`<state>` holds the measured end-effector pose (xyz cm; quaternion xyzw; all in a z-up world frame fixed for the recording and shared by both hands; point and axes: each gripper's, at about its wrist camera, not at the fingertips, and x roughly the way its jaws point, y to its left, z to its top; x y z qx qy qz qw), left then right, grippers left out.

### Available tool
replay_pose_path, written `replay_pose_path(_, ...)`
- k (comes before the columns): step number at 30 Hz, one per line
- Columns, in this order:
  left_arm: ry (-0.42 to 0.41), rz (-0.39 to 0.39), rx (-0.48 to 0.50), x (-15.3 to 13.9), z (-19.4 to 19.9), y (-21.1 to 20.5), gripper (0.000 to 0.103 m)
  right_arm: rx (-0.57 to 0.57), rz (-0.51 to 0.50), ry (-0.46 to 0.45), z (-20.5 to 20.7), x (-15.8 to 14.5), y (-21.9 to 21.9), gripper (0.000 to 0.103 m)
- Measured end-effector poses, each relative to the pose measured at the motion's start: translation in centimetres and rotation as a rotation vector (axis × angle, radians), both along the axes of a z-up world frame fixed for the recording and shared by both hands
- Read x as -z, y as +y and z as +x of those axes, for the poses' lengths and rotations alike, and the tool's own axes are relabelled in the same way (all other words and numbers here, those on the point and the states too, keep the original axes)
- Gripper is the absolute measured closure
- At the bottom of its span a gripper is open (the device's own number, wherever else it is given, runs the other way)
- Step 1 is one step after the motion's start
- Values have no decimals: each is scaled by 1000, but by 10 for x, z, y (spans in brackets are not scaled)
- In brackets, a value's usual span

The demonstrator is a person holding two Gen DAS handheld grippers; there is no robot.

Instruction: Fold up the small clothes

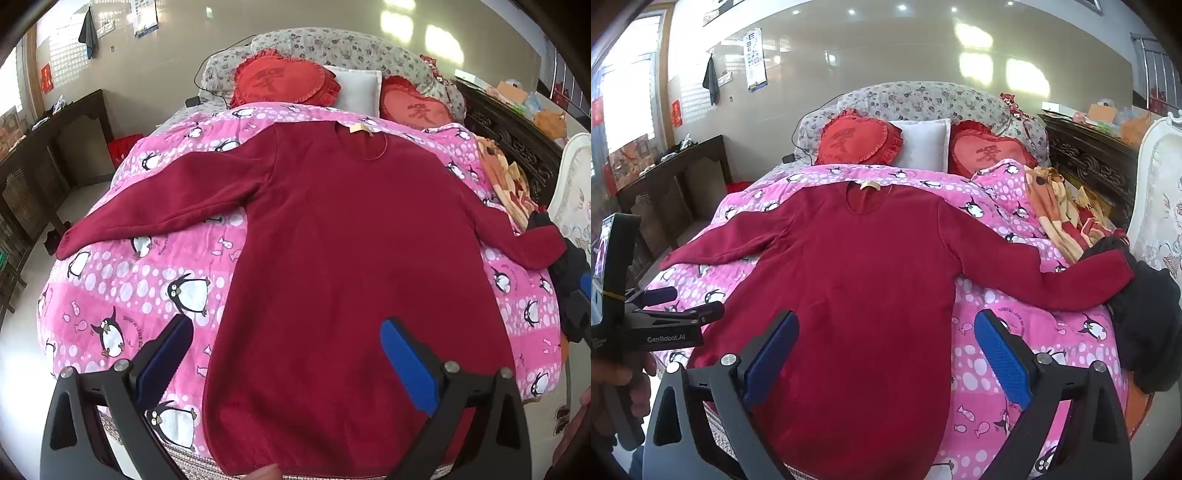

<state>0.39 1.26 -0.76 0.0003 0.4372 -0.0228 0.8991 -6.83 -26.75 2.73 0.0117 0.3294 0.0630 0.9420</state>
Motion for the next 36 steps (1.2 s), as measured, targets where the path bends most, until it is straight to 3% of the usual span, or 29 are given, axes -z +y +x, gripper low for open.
replay_pose_path(24,23,9,-13,9,3,-7,0,17,5,5,7,1,-6,33)
replay_pose_path(36,26,7,-17,12,3,-6,0,27,77,-28,3,-5,-10,33)
